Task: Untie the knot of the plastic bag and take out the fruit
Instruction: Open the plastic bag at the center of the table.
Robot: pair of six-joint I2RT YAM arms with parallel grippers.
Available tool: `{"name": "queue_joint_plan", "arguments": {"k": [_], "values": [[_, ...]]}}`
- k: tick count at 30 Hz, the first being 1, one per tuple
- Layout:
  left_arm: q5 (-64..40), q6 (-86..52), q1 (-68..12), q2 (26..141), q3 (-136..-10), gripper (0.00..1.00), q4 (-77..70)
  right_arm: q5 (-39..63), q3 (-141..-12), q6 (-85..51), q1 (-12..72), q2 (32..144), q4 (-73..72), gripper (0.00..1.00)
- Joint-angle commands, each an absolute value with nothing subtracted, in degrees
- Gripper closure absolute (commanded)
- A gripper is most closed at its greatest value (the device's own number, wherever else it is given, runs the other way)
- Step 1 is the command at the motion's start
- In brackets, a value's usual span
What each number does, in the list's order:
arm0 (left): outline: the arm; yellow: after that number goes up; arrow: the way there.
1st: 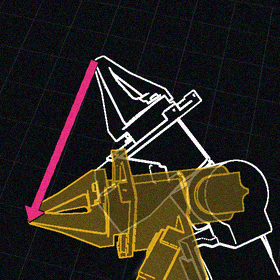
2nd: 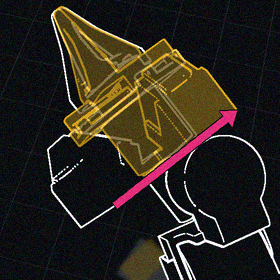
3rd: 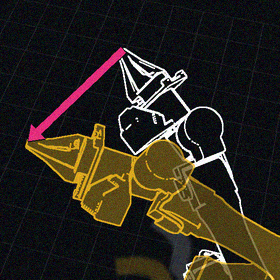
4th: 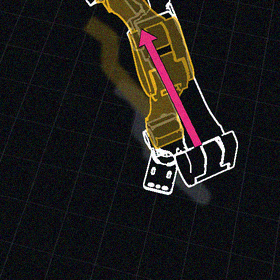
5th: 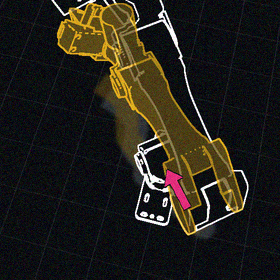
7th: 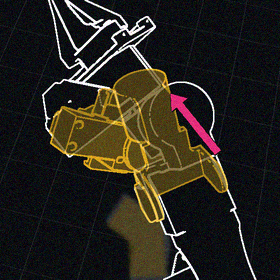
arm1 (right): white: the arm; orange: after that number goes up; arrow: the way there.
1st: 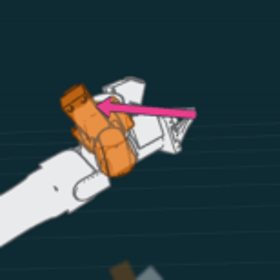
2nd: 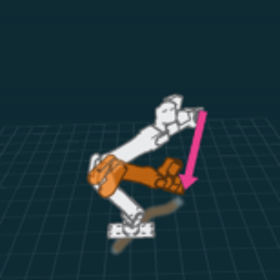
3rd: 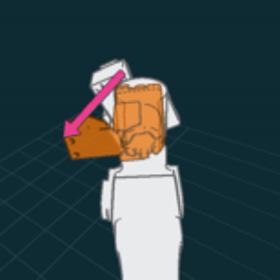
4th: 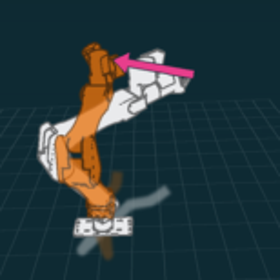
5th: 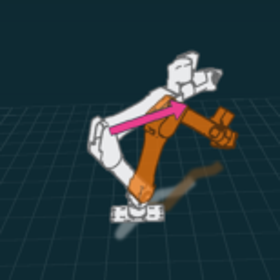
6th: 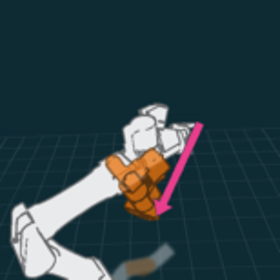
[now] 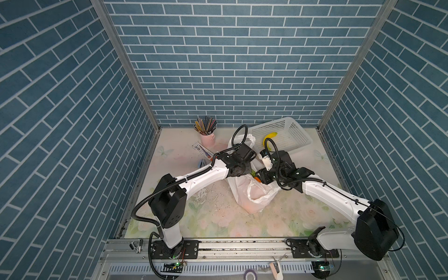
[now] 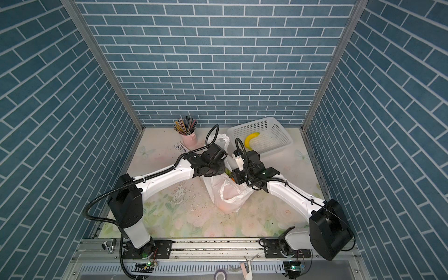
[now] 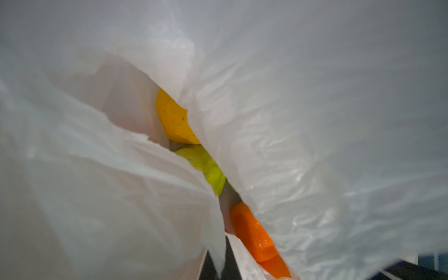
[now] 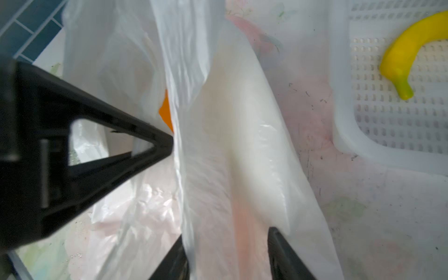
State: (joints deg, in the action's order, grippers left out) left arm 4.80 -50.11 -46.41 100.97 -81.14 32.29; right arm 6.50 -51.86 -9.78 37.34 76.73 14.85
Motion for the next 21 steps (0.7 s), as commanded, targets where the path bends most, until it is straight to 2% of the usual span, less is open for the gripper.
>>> {"name": "queue_joint_plan", "arguments": {"k": [1, 4, 6, 10, 13, 18, 21], "values": [[5.4, -49.3, -45.1, 98.3, -79.1, 1.00, 34.0, 2.8, -51.8, -8.0, 37.4, 77.4, 12.8, 0.67], [5.1, -49.2, -44.4, 95.6, -76.7, 1.00, 34.0, 1.2, -53.0, -9.1, 37.4, 78.1, 14.0, 0.89], [4.9, -49.1, -43.9, 93.0, -74.5, 1.00, 34.0, -0.2, -53.9, -9.6, 37.3, 78.3, 14.7, 0.97], [5.3, -49.3, -43.5, 86.8, -69.6, 1.00, 35.4, -4.3, -55.1, -10.3, 35.6, 78.0, 14.9, 1.00], [6.0, -50.1, -43.4, 81.6, -64.4, 1.00, 37.4, -5.6, -55.4, -11.6, 29.8, 78.0, 14.3, 1.00], [6.4, -50.9, -43.4, 71.3, -52.6, 1.00, 37.3, -1.8, -57.3, -12.4, 17.8, 80.6, 11.2, 1.00], [5.6, -51.6, -43.5, 64.7, -45.1, 1.00, 36.1, -1.4, -61.2, -13.4, 14.5, 84.0, 12.7, 1.00]]}}
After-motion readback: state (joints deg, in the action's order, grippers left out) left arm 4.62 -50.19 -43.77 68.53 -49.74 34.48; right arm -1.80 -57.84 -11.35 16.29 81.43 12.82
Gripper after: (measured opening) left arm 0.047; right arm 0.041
